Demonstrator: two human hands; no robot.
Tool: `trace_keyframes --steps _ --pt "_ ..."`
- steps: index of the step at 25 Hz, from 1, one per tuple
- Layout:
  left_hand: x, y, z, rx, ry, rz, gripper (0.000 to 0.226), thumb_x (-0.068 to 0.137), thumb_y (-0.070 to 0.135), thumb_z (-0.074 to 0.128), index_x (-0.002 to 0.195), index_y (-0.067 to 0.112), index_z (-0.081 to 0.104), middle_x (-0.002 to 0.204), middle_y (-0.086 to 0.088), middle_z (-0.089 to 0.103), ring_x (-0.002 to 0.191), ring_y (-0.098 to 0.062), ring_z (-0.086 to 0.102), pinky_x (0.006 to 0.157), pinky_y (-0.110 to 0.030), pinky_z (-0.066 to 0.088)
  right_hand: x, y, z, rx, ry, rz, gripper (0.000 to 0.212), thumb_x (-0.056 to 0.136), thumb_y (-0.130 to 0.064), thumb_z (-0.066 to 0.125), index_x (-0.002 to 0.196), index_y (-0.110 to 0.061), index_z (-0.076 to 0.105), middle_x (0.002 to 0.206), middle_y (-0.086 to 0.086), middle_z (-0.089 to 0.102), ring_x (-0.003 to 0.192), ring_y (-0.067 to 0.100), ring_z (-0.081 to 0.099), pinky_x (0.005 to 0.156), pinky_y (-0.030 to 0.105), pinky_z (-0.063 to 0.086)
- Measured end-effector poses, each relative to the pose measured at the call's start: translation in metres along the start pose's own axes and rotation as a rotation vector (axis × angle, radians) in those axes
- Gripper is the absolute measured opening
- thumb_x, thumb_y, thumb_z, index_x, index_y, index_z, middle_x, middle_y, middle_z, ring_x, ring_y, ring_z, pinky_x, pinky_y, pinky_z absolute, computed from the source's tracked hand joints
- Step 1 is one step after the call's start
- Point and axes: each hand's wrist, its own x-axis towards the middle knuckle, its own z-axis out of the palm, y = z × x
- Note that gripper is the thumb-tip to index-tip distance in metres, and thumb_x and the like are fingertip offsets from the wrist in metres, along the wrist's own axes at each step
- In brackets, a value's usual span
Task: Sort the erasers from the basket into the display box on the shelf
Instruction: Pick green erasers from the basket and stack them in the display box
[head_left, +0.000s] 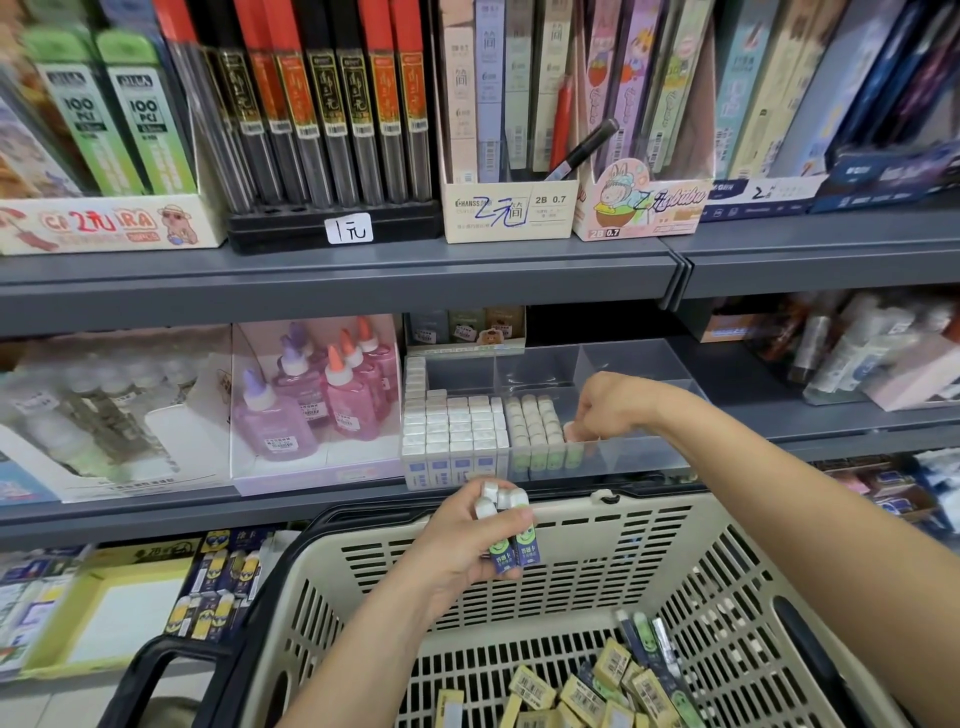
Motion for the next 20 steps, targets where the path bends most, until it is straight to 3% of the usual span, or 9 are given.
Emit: trace_keyframes --steps 3,7,11,14,17,20 --pt "0.001 0.000 0.000 0.012 0.003 0.004 0.019 0.080 0.004 0.069 0.091 0.016 0.059 0.085 -0.011 0.064 0.063 -0.017 0.060 0.050 -0.027 0.050 -0.002 -0.003 -0.001 -0.005 -0.023 0.011 0.038 0.089 -0.031 0.056 0.108 0.001 0.062 0.114 0.015 0.064 0.105 0.029 0.062 0.082 0.035 0.051" --pt "0.001 -0.001 0.001 0.016 0.002 0.004 0.020 0.080 0.005 0.069 0.092 0.017 0.059 0.088 -0.012 0.063 0.066 -0.019 0.060 0.051 -0.029 0.051 -0.004 -0.002 0.000 0.024 -0.034 -0.014 0.040 0.094 -0.031 0.048 0.111 0.002 0.063 0.117 0.017 0.064 0.109 0.032 0.059 0.089 0.038 0.048" --pt "0.001 -0.001 0.000 0.005 0.001 0.009 0.019 0.080 0.005 0.070 0.091 0.017 0.060 0.083 -0.010 0.064 0.063 -0.018 0.061 0.051 -0.029 0.051 -0.001 -0.006 0.002 0.005 -0.048 -0.045 0.035 0.098 -0.026 0.040 0.111 -0.004 0.064 0.111 0.007 0.067 0.097 0.021 0.058 0.077 0.026 0.040" --pt "0.002 -0.001 0.001 -0.017 0.007 0.003 0.018 0.081 0.004 0.069 0.092 0.015 0.059 0.079 -0.008 0.068 0.061 -0.018 0.062 0.049 -0.028 0.050 0.001 -0.007 0.005 -0.015 -0.044 -0.050 0.034 0.098 -0.023 0.038 0.107 -0.003 0.065 0.108 0.007 0.068 0.102 0.026 0.060 0.074 0.025 0.040" --pt "0.002 0.000 0.003 -0.049 0.005 -0.003 0.019 0.080 0.005 0.070 0.093 0.014 0.059 0.077 -0.007 0.070 0.061 -0.017 0.063 0.049 -0.027 0.050 -0.005 -0.002 0.004 0.014 -0.011 -0.068 0.031 0.097 -0.026 0.041 0.113 -0.009 0.062 0.113 0.007 0.065 0.106 0.025 0.058 0.085 0.030 0.044" --pt "0.003 0.002 0.006 -0.059 -0.003 0.007 0.022 0.078 0.008 0.071 0.095 0.014 0.059 0.078 -0.006 0.069 0.061 -0.015 0.064 0.050 -0.027 0.051 -0.021 0.006 0.005 0.074 0.193 -0.067 0.026 0.095 -0.029 0.044 0.114 -0.022 0.060 0.112 0.001 0.065 0.107 0.022 0.056 0.093 0.036 0.045"
